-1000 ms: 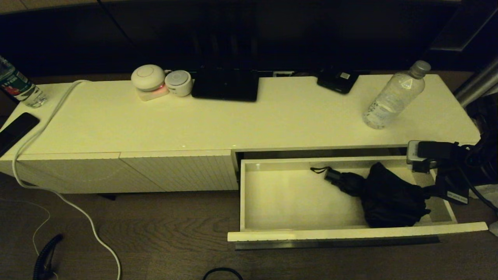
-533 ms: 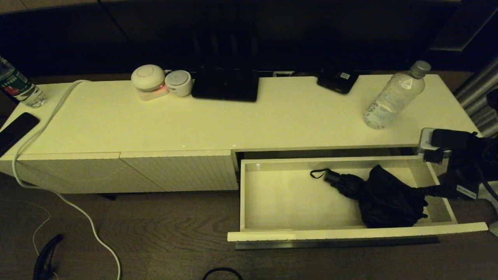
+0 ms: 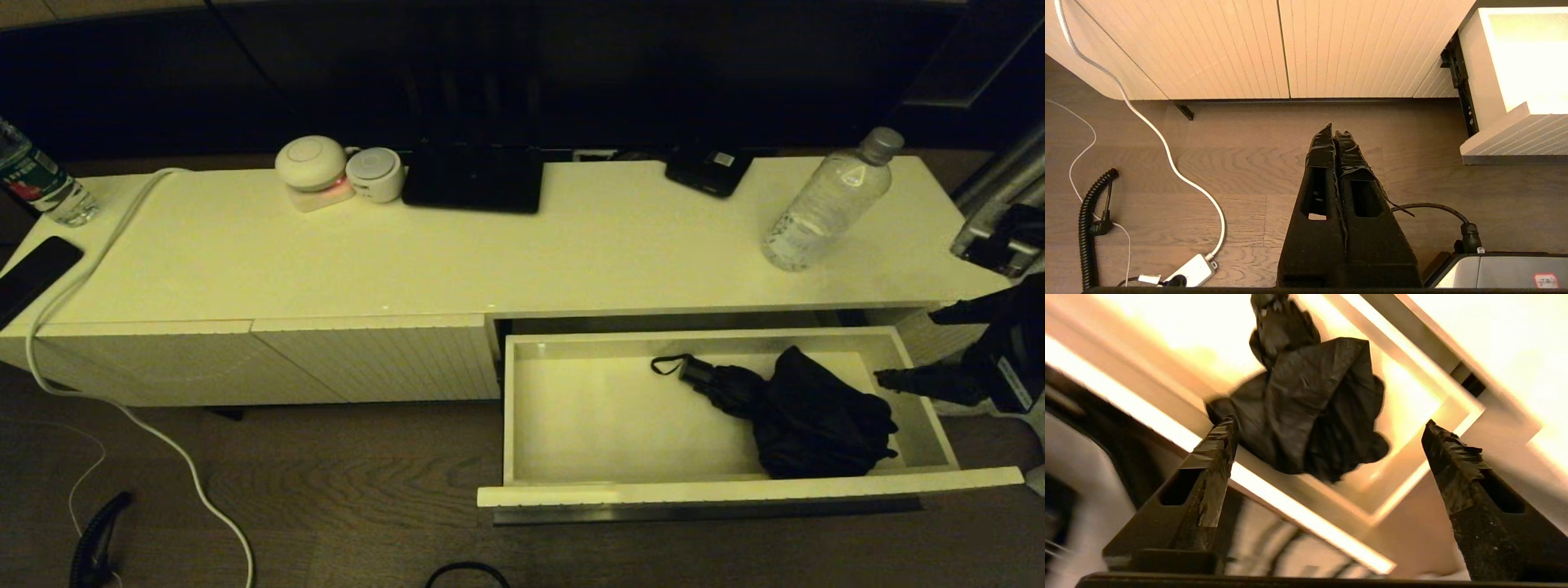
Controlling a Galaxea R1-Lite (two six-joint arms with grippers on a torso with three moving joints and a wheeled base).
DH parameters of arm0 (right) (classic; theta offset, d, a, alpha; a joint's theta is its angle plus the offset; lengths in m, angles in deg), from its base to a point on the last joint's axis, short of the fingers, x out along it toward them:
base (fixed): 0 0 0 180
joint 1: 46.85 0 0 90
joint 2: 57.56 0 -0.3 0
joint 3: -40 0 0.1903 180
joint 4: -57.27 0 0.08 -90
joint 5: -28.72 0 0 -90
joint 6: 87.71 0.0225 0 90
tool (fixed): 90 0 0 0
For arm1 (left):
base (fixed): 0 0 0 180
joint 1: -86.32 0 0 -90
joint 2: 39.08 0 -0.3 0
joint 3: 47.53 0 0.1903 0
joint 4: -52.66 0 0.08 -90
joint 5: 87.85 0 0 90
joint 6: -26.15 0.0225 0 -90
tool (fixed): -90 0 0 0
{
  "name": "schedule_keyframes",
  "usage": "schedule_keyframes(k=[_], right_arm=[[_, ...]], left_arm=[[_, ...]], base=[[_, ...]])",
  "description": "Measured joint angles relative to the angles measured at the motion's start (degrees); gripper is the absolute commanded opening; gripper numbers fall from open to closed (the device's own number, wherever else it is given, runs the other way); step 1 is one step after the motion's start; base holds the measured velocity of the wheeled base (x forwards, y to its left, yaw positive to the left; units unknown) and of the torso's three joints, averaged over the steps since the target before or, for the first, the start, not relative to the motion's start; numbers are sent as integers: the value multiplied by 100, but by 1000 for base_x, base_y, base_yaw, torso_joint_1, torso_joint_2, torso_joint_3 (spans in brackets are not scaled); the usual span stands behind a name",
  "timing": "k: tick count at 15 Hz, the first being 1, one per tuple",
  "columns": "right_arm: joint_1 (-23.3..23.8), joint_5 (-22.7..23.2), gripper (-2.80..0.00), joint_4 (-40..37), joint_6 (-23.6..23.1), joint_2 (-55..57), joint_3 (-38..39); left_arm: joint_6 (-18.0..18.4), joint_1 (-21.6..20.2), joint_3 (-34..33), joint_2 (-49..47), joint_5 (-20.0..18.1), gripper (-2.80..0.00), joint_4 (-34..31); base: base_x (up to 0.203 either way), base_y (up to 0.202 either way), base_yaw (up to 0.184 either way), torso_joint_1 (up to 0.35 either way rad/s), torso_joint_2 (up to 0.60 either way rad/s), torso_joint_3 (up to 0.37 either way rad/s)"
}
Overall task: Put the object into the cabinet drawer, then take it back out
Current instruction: Put the mineral water in the drawer
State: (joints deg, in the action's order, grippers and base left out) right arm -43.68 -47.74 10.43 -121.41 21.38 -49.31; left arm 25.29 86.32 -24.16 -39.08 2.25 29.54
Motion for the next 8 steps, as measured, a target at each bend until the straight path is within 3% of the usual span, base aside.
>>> schedule_keyframes(k=[4,8], right_arm=[[-11,-71,0,1124,1409,208,60],[-11,-281,0,2585,2111,643,425]], left_arm=[[0,0,0,0,-2,-280,0],[0,0,0,0,-3,-280,0]], base=[[0,0,0,0,0,0],[0,0,0,0,0,0]])
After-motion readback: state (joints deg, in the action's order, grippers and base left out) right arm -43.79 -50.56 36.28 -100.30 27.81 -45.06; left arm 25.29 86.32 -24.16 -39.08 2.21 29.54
